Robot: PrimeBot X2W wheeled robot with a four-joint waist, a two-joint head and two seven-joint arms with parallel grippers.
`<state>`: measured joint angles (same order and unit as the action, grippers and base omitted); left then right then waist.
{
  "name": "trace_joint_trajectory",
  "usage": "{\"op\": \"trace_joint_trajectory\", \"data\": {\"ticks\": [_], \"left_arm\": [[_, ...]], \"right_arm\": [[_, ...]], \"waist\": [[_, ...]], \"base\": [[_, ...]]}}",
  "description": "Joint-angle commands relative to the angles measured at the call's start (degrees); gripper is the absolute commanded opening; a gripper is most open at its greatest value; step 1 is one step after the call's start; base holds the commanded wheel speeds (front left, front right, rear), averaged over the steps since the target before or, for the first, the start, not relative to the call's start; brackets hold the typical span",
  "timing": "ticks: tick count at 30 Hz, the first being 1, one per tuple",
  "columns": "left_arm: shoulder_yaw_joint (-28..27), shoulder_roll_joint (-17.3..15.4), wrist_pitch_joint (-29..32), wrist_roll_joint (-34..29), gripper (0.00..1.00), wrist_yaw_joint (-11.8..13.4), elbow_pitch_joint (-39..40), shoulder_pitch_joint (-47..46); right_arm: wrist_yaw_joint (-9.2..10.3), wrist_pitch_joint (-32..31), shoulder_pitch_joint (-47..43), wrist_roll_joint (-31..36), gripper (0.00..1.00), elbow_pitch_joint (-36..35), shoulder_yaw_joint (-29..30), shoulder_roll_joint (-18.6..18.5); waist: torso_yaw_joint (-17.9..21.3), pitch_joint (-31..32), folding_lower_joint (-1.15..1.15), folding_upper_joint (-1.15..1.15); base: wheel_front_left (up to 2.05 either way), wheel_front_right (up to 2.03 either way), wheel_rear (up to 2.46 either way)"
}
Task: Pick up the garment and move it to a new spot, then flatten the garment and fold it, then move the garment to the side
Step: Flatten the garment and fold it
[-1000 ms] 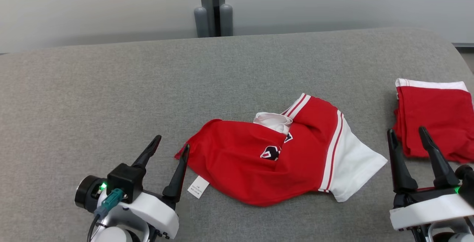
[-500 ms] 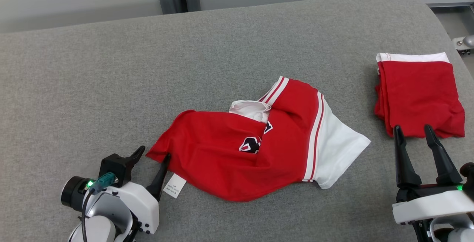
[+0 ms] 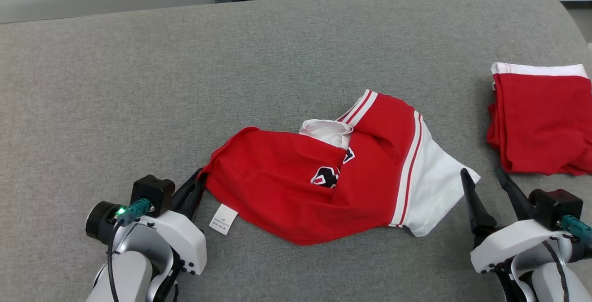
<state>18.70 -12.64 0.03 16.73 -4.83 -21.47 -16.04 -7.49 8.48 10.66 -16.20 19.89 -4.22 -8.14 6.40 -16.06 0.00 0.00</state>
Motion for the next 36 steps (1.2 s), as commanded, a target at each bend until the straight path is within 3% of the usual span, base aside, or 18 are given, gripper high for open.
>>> {"op": "trace_joint_trajectory", "data": {"ticks": [1, 7, 8, 9, 10, 16, 27, 36], "left_arm": [[0.24, 0.06, -0.57, -0.2, 0.0, -0.25, -0.23, -1.53], [0.64, 0.62, -1.76, -0.2, 0.0, 0.16, 0.28, -2.41], [0.53, 0.66, -2.02, -0.12, 0.0, 0.32, 0.63, -2.42], [0.48, 0.62, -2.24, -0.12, 0.0, 0.49, 1.03, -2.35], [0.28, 0.72, -2.59, 0.15, 0.0, 0.73, 1.66, -2.18], [-0.19, 0.04, -4.1, -1.0, 0.0, 3.04, 8.44, -1.66], [-4.13, -1.93, -2.92, -2.75, 0.0, 8.12, 28.85, -5.27], [-9.05, -2.73, -2.35, -4.04, 0.0, 12.08, 41.07, -11.48]], "right_arm": [[-0.02, 1.33, 1.87, -0.48, 1.0, 3.21, -0.45, -0.76], [-0.02, 3.24, 5.48, -1.78, 1.0, 12.7, -1.77, -0.42], [-0.02, 3.49, 5.92, -2.39, 0.47, 13.99, -2.27, -0.33], [-0.02, 3.86, 6.15, -3.05, 0.04, 14.97, -2.54, -0.28], [-0.02, 4.3, 6.2, -3.66, 0.0, 15.67, -2.79, -0.31], [-0.02, 6.77, 5.17, -8.19, 0.0, 7.75, -1.17, -1.05], [-0.02, 6.87, 8.14, -9.24, 0.0, -25.53, 6.28, -0.7], [-0.02, 6.77, 16.3, -7.44, 0.0, -38.03, 6.1, -2.92]], "waist": [[-0.9, -0.41, 0.0, 0.0], [-1.97, -0.8, 0.0, 0.0], [-2.13, -0.83, 0.0, 0.0], [-2.3, -0.78, 0.0, 0.0], [-2.48, -0.71, 0.0, 0.0], [-3.12, -0.1, 0.0, 0.0], [-3.51, 2.52, 0.0, 0.0], [-4.46, 4.76, 0.0, 0.0]], "base": [[0.0, 0.0, 0.0], [0.0, 0.0, 0.0], [0.0, 0.0, 0.0], [0.0, 0.0, 0.0], [0.0, 0.0, 0.0], [0.0, 0.0, 0.0], [0.0, 0.0, 0.0], [0.0, 0.0, 0.0]]}}
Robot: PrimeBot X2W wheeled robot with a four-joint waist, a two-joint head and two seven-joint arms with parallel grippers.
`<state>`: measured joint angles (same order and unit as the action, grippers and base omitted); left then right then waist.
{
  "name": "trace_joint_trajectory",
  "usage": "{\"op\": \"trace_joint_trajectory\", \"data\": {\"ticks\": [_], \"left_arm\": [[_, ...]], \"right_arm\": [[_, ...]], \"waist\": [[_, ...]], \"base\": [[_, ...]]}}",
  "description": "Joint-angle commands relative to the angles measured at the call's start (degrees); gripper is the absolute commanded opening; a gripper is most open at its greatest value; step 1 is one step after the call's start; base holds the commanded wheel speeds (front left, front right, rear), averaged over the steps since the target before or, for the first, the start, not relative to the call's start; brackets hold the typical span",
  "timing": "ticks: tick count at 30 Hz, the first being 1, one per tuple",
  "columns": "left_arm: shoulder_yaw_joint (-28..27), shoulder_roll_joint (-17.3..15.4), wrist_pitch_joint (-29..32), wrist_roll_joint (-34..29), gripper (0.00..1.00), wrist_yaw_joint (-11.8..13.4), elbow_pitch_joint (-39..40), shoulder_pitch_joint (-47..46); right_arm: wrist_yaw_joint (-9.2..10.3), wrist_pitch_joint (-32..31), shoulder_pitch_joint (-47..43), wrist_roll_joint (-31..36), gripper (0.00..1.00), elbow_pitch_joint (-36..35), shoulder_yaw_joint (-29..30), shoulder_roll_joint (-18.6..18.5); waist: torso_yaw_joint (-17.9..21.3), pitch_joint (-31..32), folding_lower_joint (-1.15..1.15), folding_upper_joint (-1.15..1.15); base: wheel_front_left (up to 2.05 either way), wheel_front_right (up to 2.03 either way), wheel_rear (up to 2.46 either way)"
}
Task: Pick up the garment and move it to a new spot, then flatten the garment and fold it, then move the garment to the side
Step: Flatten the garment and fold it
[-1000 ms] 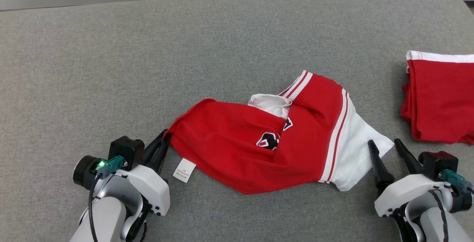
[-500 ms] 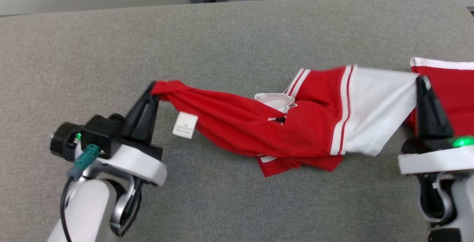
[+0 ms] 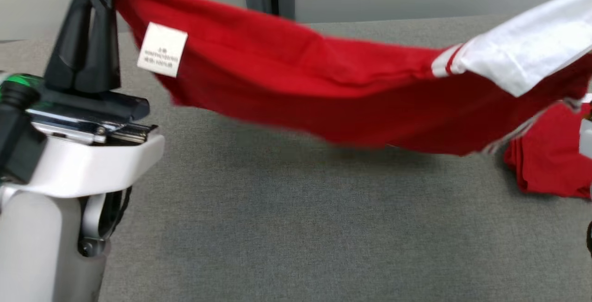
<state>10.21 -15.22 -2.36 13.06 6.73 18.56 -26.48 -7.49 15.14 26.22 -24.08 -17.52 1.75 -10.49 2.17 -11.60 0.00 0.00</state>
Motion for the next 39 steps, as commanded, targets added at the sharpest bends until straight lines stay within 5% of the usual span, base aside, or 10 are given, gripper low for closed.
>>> {"op": "trace_joint_trajectory", "data": {"ticks": [1, 11, 17, 29, 39], "left_arm": [[-0.94, -0.29, 0.24, -0.53, 0.0, 0.92, 2.21, -1.39], [-2.19, -0.68, 2.91, 0.48, 0.0, 2.25, 7.54, -0.67], [-1.92, -0.5, 4.33, 4.31, 0.0, -0.19, 2.81, -5.11], [-1.65, 0.07, 3.69, 8.59, 0.0, -6.68, -30.2, -31.67], [-2.62, 1.86, -1.44, 10.28, 0.0, -8.99, -55.19, -49.25]], "right_arm": [[-0.02, 0.1, 1.4, 0.59, 0.0, -1.58, 0.08, -0.83], [-0.02, -2.38, 2.73, 0.31, 0.0, -3.93, 0.67, -1.41], [-0.02, -3.37, 7.35, -1.63, 0.0, 2.11, -0.53, -3.1], [-0.02, -1.21, 35.18, -5.22, 0.0, 32.39, -9.1, -10.31], [-0.02, 0.17, 54.56, -5.68, 0.0, 51.43, -15.06, -9.04]], "waist": [[-0.32, 0.43, 0.0, 0.0], [-0.82, 0.14, 0.0, 0.0], [-0.95, -1.92, 0.0, 0.0], [-2.94, -8.41, 0.0, 0.0], [-3.3, -10.8, 0.0, 0.0]], "base": [[0.0, 0.0, 0.0], [0.0, 0.0, 0.0], [0.0, 0.0, 0.0], [0.0, 0.0, 0.0], [0.0, 0.0, 0.0]]}}
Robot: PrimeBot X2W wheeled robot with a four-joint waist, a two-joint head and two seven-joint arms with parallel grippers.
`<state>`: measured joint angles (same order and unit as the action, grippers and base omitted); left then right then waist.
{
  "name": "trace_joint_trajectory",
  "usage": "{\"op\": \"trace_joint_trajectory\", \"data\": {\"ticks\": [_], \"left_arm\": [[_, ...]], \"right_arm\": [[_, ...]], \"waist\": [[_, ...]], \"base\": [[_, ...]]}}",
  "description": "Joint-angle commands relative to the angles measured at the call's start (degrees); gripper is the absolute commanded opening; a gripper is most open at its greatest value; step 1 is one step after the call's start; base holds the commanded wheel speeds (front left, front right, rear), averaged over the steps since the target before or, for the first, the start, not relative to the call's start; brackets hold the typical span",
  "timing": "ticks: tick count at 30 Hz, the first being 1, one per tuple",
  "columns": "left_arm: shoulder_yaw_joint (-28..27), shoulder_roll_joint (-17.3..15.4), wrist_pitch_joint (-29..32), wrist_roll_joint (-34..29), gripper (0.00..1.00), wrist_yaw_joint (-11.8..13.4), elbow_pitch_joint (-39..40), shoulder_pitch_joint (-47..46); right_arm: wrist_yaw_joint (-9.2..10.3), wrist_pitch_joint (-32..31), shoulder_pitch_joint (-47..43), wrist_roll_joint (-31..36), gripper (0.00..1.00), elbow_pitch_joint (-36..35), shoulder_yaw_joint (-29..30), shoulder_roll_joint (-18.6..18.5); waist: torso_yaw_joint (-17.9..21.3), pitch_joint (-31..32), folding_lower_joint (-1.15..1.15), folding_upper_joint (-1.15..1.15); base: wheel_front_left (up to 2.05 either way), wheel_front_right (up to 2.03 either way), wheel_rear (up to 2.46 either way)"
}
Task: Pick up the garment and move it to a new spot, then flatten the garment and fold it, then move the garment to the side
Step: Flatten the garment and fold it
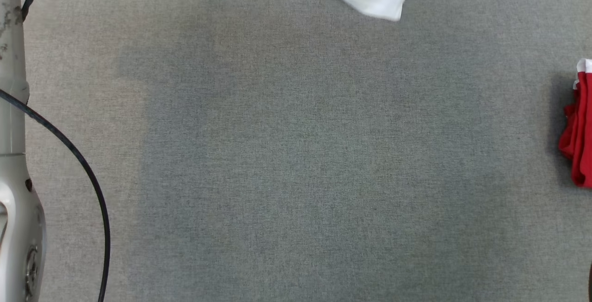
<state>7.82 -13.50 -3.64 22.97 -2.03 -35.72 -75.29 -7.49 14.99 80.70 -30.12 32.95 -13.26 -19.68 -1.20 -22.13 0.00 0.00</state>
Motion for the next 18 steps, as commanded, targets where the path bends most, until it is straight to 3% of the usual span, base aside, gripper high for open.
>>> {"op": "trace_joint_trajectory", "data": {"ticks": [1, 5, 10, 18], "left_arm": [[-0.27, 0.39, 0.19, 0.86, 0.0, -0.58, -2.95, -1.29], [0.12, 1.33, 1.99, 2.53, 0.0, -2.2, -10.85, -2.57], [0.89, 3.52, 5.09, 5.79, 0.0, -4.34, -21.05, 1.66], [1.21, 4.89, 0.11, 7.92, 0.0, -5.19, -26.33, 7.26]], "right_arm": [[-0.02, 0.33, 0.82, 0.33, 0.0, 2.75, -0.94, 0.48], [-0.02, 0.28, 2.39, -0.27, 0.0, 10.59, -5.2, 1.41], [-0.02, -1.78, -1.91, -4.95, 0.0, 20.59, -11.45, 2.22], [-0.02, -1.23, -9.38, -12.74, 0.0, 23.16, -15.24, 3.07]], "waist": [[0.14, -0.49, 0.0, 0.0], [0.41, -1.19, 0.0, 0.0], [0.77, -2.19, 0.0, 0.0], [0.96, -2.36, 0.0, 0.0]], "base": [[0.0, 0.0, 0.0], [0.0, 0.0, 0.0], [0.0, 0.0, 0.0], [0.0, 0.0, 0.0]]}}
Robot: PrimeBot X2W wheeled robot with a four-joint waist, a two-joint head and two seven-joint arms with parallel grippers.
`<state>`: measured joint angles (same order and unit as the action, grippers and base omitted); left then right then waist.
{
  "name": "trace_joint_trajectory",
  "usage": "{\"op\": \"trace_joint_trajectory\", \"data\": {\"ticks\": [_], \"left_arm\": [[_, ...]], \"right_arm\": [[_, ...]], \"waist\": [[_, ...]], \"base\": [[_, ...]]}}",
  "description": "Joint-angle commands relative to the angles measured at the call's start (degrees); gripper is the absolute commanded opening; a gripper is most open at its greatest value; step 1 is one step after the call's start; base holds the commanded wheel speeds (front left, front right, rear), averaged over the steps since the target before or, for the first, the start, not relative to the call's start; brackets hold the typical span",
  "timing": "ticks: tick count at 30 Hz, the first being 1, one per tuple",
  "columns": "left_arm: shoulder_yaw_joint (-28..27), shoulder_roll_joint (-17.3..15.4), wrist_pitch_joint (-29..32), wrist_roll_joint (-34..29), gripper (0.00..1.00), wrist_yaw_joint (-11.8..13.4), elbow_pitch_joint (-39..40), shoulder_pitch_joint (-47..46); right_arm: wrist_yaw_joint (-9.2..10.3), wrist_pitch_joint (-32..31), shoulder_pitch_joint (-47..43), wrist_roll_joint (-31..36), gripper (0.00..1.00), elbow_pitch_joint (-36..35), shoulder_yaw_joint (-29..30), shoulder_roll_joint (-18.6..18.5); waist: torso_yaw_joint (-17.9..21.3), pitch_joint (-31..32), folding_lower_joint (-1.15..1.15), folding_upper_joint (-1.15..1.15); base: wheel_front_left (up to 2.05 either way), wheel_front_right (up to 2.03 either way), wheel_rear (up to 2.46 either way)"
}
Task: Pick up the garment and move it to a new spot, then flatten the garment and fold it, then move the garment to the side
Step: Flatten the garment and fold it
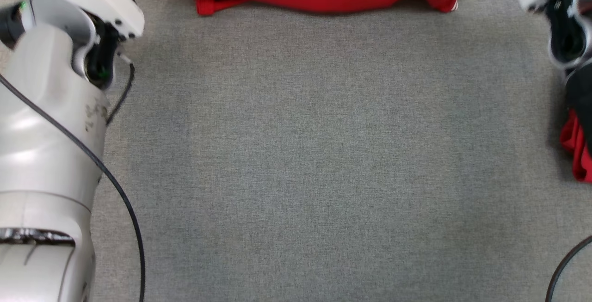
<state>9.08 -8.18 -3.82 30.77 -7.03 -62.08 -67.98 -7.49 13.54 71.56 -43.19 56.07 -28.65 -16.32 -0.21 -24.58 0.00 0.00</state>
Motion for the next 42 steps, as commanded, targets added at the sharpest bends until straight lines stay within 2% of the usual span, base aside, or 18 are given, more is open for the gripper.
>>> {"op": "trace_joint_trajectory", "data": {"ticks": [1, 5, 9, 15, 19, 26, 33, 38, 42], "left_arm": [[0.02, -0.31, -0.99, 0.21, 0.0, -0.3, 0.1, 0.76], [1.07, 0.45, -6.12, 0.58, 0.0, -0.44, 1.41, 6.79], [1.99, 0.92, -9.34, 2.03, 0.0, -0.41, 5.51, 14.7], [2.53, -0.6, -10.56, 2.82, 0.0, -0.36, 15.46, 29.2], [1.86, -2.6, -9.64, 3.01, 0.0, 2.49, 24.37, 39.78], [0.22, -5.5, -1.18, 5.1, 0.0, 9.4, 43.73, 58.07], [-0.3, -8.6, 8.16, 6.54, 0.0, 14.98, 62.26, 72.38], [-1.64, -10.4, 12.54, 7.35, 0.0, 18.54, 70.96, 80.33], [-2.56, -12.22, 15.62, 7.69, 0.0, 20.39, 76.39, 85.01]], "right_arm": [[-0.02, 0.34, -1.66, -1.42, 0.0, -0.74, -0.21, -0.25], [-0.02, 1.41, -10.05, -6.9, 0.0, -5.4, -0.9, -1.68], [-0.02, 1.78, -20.55, -10.96, 0.0, -13.39, -0.82, -3.96], [-0.02, 1.81, -39.44, -11.31, 0.0, -28.12, 6.31, -6.04], [-0.02, 1.82, -51.52, -9.39, 0.0, -36.33, 10.49, -5.43], [-0.02, 0.47, -67.1, -5.78, 0.0, -45.37, 15.81, -3.88], [-0.02, -6.67, -79.4, -1.07, 0.0, -55.64, 22.53, -0.2], [-0.02, -13.9, -87.18, 2.01, 0.0, -62.79, 27.49, 3.88], [-0.02, -20.61, -91.72, 2.79, 0.0, -67.67, 30.37, 6.71]], "waist": [[-0.02, 0.23, 0.0, 0.0], [-0.2, 1.46, 0.0, 0.0], [-0.34, 3.62, 0.0, 0.0], [-0.31, 6.79, 0.0, 0.0], [0.35, 9.14, 0.0, 0.0], [0.91, 12.47, 0.0, 0.0], [1.12, 13.42, 0.0, 0.0], [1.29, 13.71, 0.0, 0.0], [1.49, 13.64, 0.0, 0.0]], "base": [[0.0, 0.0, 0.0], [0.0, 0.0, 0.0], [0.0, 0.0, 0.0], [0.0, 0.0, 0.0], [0.0, 0.0, 0.0], [0.0, 0.0, 0.0], [0.0, 0.0, 0.0], [0.0, 0.0, 0.0], [0.0, 0.0, 0.0]]}}
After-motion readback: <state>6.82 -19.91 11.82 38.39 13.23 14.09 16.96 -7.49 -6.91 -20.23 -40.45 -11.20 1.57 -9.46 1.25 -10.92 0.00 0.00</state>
